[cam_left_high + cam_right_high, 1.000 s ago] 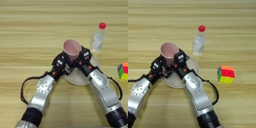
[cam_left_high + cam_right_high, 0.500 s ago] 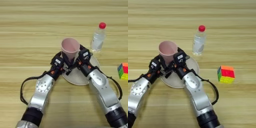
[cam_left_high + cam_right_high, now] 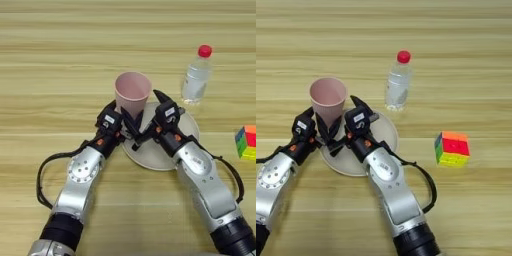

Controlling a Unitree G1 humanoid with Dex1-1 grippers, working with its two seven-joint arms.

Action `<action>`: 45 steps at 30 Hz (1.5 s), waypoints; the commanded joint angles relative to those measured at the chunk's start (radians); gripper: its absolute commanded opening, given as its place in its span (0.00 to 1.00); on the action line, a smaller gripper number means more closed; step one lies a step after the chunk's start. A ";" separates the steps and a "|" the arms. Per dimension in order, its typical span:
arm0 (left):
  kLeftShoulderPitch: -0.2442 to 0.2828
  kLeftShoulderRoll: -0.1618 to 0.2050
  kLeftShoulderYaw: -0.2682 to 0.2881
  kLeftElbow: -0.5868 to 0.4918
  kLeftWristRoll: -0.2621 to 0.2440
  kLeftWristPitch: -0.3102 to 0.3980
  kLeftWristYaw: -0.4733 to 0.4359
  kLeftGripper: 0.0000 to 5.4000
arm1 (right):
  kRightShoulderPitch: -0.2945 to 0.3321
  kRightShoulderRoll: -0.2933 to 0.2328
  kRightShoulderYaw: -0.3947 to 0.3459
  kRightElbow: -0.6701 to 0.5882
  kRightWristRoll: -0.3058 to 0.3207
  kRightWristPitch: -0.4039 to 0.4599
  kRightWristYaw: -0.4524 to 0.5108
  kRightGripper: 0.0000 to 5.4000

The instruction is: Move the objects on the table

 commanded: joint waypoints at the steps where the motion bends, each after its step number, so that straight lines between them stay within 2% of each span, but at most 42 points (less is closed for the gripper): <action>1: -0.010 0.004 0.011 0.002 -0.003 -0.013 0.008 0.69 | 0.009 0.015 0.002 -0.015 -0.004 -0.016 0.002 1.00; 32: -0.027 0.049 0.119 0.026 -0.025 -0.018 0.025 0.69 | 0.018 0.023 -0.040 -0.018 0.004 -0.034 -0.010 1.00; 45: -0.066 0.060 0.163 0.165 -0.037 -0.056 0.039 0.69 | 0.010 0.024 -0.041 -0.012 0.007 -0.034 -0.005 1.00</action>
